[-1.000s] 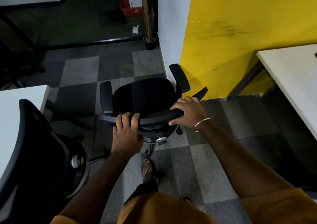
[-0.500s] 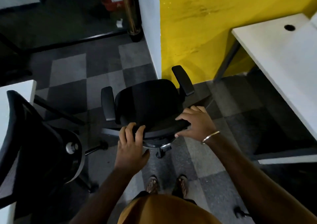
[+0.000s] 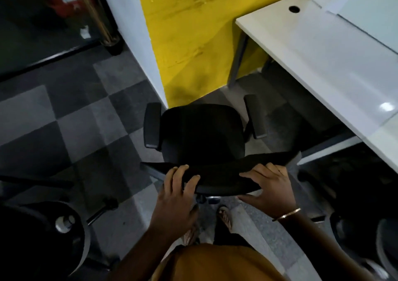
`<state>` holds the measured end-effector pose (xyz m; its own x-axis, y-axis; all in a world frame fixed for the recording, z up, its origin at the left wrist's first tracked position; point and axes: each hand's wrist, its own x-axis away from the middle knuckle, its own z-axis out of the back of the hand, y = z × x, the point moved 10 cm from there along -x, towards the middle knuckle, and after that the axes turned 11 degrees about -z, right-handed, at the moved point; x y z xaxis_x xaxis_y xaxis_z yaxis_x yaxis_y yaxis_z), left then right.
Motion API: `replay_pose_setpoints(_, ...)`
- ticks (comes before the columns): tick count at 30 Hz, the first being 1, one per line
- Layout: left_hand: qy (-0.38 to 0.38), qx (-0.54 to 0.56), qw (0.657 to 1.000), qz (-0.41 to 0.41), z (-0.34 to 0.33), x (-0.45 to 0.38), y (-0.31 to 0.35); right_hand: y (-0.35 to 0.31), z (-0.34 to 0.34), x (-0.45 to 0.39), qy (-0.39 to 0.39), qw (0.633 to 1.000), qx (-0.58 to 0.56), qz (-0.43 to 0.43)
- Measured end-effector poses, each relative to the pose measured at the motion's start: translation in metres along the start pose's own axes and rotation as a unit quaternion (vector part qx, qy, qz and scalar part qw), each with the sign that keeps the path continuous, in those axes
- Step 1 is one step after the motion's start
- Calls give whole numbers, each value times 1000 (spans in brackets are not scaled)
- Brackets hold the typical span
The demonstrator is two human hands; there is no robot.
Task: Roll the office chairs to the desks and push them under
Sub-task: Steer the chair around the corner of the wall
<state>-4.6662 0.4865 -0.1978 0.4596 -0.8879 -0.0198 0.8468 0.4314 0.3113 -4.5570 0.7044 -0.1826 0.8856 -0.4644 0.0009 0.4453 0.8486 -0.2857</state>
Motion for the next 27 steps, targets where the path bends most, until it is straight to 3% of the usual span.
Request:
replay_pose_setpoints(7, -7, 31, 996, -85, 5, -59, -14, 9, 10, 3, 62, 995, 27, -79)
replay_pose_setpoints(19, 37, 95, 989, -111, 14, -233, -9, 95, 36, -117, 88, 985, 43, -141)
replay_pose_setpoints(27, 43, 72, 990, -115, 15, -337, -31, 129, 42, -194, 94, 982, 10, -165)
